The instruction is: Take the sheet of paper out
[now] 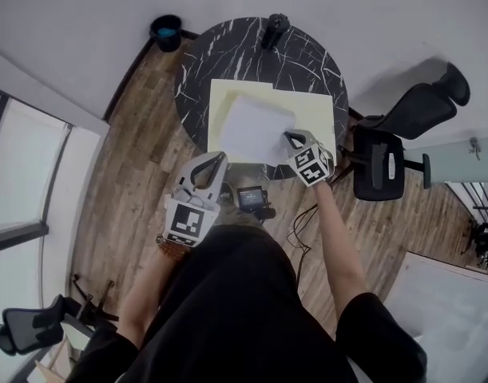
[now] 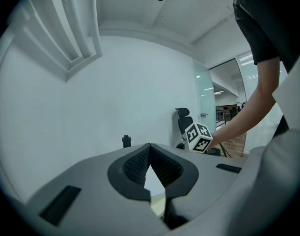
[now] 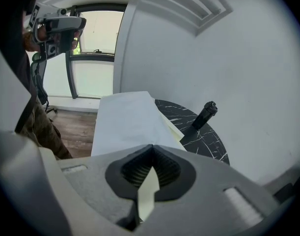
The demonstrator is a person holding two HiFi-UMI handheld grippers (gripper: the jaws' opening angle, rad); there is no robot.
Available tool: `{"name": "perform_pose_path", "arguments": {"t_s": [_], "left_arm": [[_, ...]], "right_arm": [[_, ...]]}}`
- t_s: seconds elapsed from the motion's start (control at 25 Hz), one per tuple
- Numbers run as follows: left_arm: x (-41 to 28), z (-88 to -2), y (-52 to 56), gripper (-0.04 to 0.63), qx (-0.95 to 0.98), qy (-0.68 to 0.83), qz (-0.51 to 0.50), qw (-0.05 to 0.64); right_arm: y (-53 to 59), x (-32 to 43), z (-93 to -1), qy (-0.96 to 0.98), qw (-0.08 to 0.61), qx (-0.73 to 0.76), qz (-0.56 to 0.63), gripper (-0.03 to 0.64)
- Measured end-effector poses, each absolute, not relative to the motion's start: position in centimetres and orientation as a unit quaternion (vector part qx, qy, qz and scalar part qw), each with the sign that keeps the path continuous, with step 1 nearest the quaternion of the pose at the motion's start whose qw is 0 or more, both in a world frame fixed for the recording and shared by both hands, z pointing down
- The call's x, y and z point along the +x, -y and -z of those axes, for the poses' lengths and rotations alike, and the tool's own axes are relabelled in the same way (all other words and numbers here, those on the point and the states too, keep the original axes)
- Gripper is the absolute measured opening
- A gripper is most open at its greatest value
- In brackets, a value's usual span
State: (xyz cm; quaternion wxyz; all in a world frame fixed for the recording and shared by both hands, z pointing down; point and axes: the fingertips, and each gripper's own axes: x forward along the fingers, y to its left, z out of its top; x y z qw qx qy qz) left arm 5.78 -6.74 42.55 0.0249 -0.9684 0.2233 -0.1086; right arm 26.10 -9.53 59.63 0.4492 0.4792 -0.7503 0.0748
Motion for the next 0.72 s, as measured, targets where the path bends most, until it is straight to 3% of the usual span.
{"name": "perform_pose_path", "arguments": {"t_s": [0.72], "left_arm": [[5.1, -40.7, 5.4, -0.002, -0.975, -0.205, 0.075, 0.044]], "right_arm": [[6.5, 23.6, -54.1, 0.718, 0.24, 0.636, -0.152, -0.003]]}}
